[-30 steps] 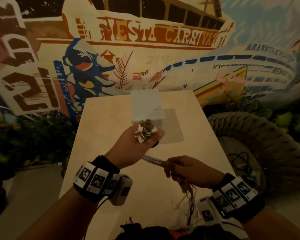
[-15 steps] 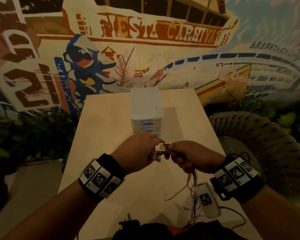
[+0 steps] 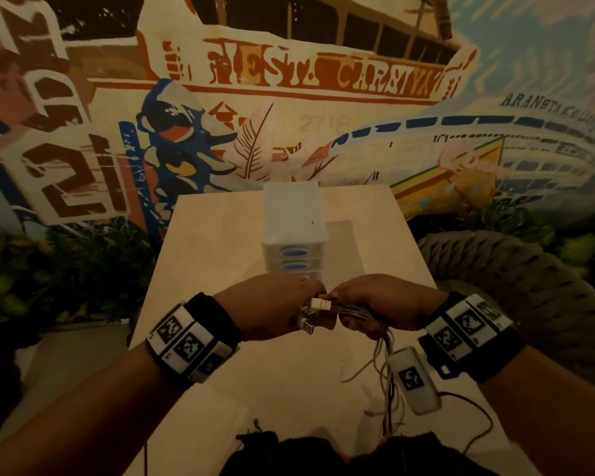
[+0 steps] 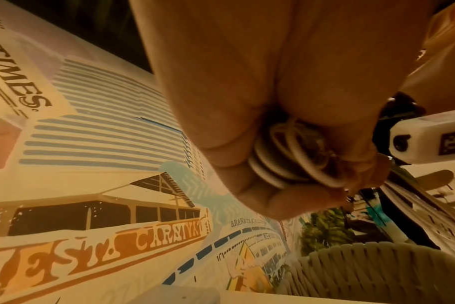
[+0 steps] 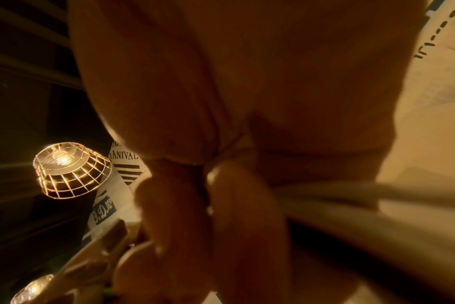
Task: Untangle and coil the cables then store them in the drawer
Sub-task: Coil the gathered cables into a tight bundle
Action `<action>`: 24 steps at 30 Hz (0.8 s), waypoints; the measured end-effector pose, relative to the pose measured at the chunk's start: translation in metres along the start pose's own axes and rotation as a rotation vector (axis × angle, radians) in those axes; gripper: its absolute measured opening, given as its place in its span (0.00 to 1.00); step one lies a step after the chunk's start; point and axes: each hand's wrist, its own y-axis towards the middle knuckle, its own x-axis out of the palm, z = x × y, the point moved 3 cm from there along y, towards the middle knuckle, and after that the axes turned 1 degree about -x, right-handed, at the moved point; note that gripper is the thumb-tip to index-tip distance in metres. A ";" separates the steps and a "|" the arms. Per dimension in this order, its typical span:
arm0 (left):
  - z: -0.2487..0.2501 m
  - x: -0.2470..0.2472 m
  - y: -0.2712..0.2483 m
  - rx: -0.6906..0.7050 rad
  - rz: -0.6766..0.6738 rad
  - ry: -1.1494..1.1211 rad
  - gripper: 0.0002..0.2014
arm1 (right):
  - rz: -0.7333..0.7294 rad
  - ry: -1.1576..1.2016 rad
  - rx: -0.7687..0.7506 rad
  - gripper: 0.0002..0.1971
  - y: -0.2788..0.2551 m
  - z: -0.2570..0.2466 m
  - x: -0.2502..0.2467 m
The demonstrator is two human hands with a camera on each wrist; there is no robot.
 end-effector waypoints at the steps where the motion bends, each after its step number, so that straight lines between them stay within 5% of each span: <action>1: 0.001 -0.001 0.000 -0.005 -0.006 0.027 0.14 | -0.006 -0.030 -0.011 0.18 0.000 -0.003 0.000; 6: 0.012 -0.009 0.001 -0.068 0.050 0.324 0.16 | -0.173 -0.040 -0.012 0.26 0.001 -0.018 -0.002; 8: 0.023 -0.016 0.001 -0.067 0.108 0.409 0.14 | -0.213 -0.237 0.013 0.20 -0.002 -0.029 0.002; 13: 0.038 -0.022 0.008 -0.092 0.110 0.538 0.16 | -0.053 -0.563 0.011 0.13 0.004 -0.051 0.010; 17: 0.036 -0.020 0.010 -0.139 0.111 0.511 0.15 | 0.120 -0.730 0.182 0.07 0.016 -0.049 0.027; 24: 0.023 -0.010 0.004 -0.268 0.173 0.361 0.13 | 0.100 -0.563 0.109 0.06 0.018 -0.039 0.026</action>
